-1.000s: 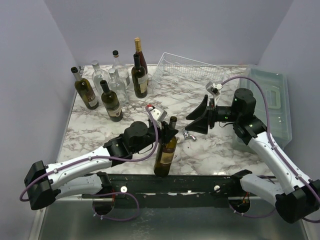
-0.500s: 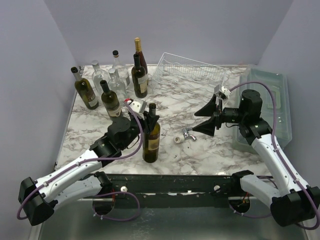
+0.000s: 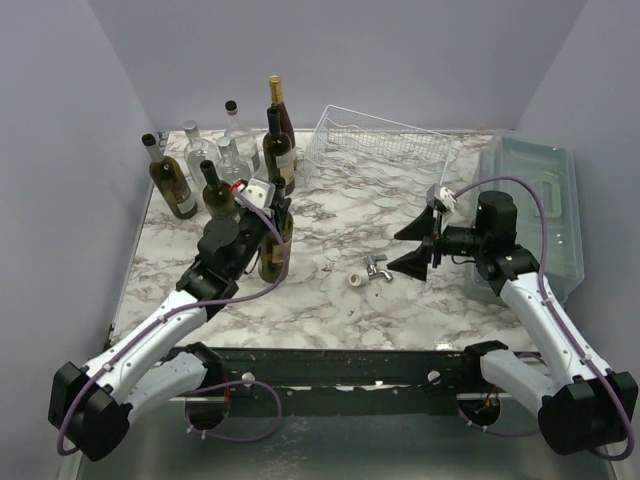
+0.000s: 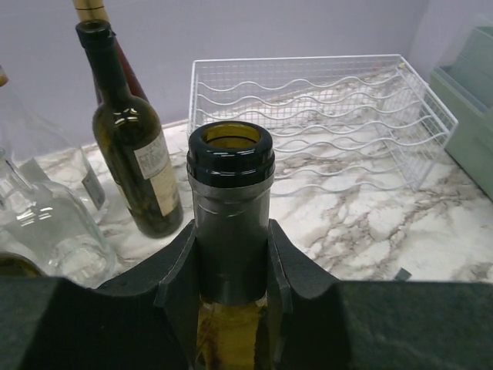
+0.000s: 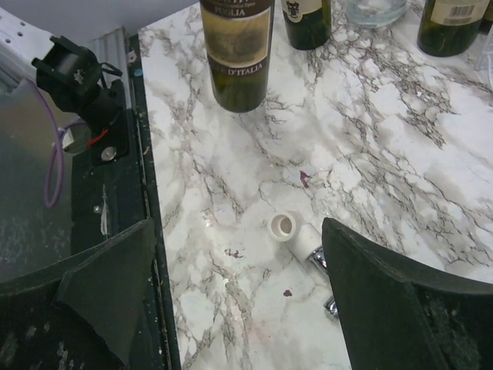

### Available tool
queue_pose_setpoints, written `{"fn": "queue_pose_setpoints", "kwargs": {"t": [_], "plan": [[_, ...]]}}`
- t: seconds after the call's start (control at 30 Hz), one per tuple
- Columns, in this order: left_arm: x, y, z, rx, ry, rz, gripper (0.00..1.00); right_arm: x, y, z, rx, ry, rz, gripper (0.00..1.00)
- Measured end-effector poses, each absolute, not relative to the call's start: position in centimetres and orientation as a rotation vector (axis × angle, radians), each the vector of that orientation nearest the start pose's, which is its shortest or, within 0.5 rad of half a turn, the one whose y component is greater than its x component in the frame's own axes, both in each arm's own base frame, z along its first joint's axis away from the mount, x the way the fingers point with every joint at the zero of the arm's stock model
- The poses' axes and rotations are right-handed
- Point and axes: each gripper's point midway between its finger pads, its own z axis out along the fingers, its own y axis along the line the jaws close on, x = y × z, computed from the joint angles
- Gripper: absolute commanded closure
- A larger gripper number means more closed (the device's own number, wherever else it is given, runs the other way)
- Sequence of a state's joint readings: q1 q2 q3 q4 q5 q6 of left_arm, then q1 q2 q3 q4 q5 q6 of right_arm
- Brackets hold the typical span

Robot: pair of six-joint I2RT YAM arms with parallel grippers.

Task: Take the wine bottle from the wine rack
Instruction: Place the wine bottle at the center of the board.

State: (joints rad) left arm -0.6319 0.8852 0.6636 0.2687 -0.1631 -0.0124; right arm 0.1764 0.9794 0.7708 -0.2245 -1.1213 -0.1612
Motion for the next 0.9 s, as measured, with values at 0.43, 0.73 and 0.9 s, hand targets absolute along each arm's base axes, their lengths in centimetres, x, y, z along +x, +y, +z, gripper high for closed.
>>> {"fn": "queue_pose_setpoints", "kwargs": {"t": [0.43, 0.73, 0.9], "plan": [[36.6, -17.4, 27.1, 0.339, 1.493, -0.354, 1.0, 21.6, 19.0, 23.7, -1.012, 1.596, 1.018, 0.06], [39.8, -17.3, 27.4, 0.334, 1.447, -0.355, 1.0, 21.7, 18.9, 23.6, -1.016, 1.593, 0.997, 0.05], [41.4, -17.0, 27.8, 0.317, 1.418, -0.365, 1.0, 21.6, 18.9, 23.6, -1.018, 1.594, 0.997, 0.05]]}}
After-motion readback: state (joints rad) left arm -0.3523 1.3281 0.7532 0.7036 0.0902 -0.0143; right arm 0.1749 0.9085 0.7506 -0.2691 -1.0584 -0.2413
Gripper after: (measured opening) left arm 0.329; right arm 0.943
